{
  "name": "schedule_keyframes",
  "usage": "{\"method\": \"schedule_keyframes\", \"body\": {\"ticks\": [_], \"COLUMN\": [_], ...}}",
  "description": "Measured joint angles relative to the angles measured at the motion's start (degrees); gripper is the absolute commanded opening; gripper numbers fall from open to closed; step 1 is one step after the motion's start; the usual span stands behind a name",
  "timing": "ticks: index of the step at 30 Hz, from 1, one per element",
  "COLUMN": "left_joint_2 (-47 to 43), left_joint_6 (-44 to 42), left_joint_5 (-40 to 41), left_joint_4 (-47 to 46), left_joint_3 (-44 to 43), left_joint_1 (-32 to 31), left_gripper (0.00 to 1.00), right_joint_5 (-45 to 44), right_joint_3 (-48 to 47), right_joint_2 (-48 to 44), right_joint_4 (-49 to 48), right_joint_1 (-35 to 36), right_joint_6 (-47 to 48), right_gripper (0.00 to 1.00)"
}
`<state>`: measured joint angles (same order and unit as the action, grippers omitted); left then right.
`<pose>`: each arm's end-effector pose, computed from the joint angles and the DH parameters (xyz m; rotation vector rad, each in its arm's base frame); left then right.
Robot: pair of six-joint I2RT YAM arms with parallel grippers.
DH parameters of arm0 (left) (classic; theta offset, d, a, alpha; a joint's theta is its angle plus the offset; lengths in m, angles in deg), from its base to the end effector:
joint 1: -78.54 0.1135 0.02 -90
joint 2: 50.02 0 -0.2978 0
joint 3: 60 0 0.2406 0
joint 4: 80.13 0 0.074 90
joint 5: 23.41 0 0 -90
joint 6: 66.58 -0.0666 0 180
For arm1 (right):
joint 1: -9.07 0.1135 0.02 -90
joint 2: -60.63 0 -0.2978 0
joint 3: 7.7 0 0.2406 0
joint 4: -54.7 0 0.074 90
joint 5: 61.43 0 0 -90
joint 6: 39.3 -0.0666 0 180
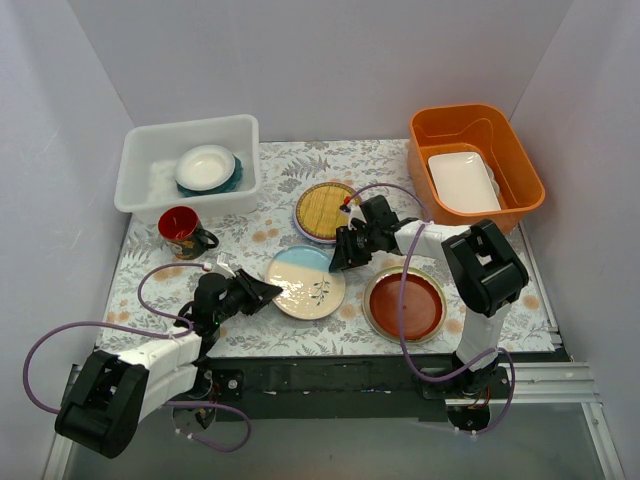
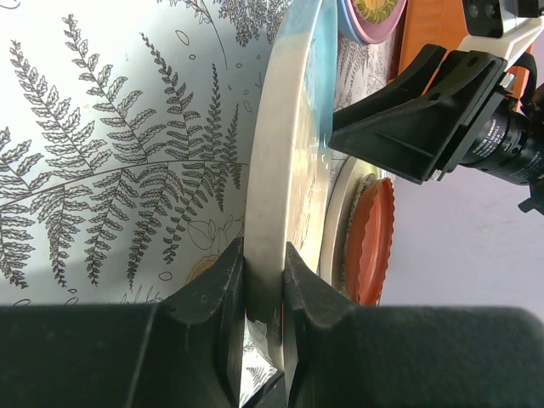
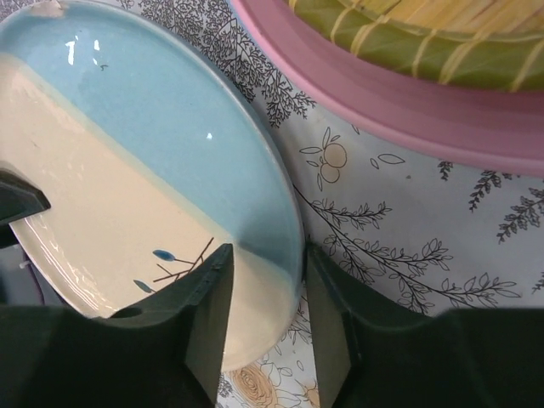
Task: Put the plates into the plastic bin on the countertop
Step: Pick up the plate at the center of the board.
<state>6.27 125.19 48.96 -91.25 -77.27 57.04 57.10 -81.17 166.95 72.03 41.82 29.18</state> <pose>0.1444 -0.0786 0.1454 -1.4127 2.0325 -1.4872 0.3114 0.2381 0.1670 -0.4858 2.5283 1.0036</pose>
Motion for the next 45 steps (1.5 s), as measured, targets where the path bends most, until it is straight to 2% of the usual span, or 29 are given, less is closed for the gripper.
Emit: {"method": "schedule_keyframes", "body": {"ticks": [2,6,9,17,32,45], "left_joint_2": [-0.1,-0.7,-1.1,-1.6,-2.5,-8.3], "left_joint_6": [-0.1,-0.4,-0.4,-0.9,-1.3,-3.2], "left_joint_5": [0.0,0.0,0.2,0.4,0.5,1.6], "left_joint_4": [0.2,1.2,1.8,3.1,5.2,16.2], "left_joint_3": [-0.1,-0.3,-0.4,-1.0,-1.8,-5.6], "left_joint_1": [0.0,-0.1,-0.2,-0.4,-0.4,-0.6], "left_gripper": [0.0,0.0,0.0,0.0,0.0,0.0], "right_joint_5": [0.2,0.4,0.2,-0.3,-1.7,-3.5], "right_joint_3": [0.0,0.2,0.9,1.2,1.8,2.7], "right_joint_2": [-0.1,-0.8,-1.9,-2.8,-4.0,-9.2], "right_joint_4": [0.0,-0.4,-0.9,-1.1,-1.3,-0.9], "right_joint_1": [0.1,0.7,0.9,1.2,1.2,1.2], "right_joint_6": [-0.2,-0.3,-0.2,0.3,0.5,0.5], "right_gripper": [0.55,0.72,0.8,0.89,0.9,0.89]}}
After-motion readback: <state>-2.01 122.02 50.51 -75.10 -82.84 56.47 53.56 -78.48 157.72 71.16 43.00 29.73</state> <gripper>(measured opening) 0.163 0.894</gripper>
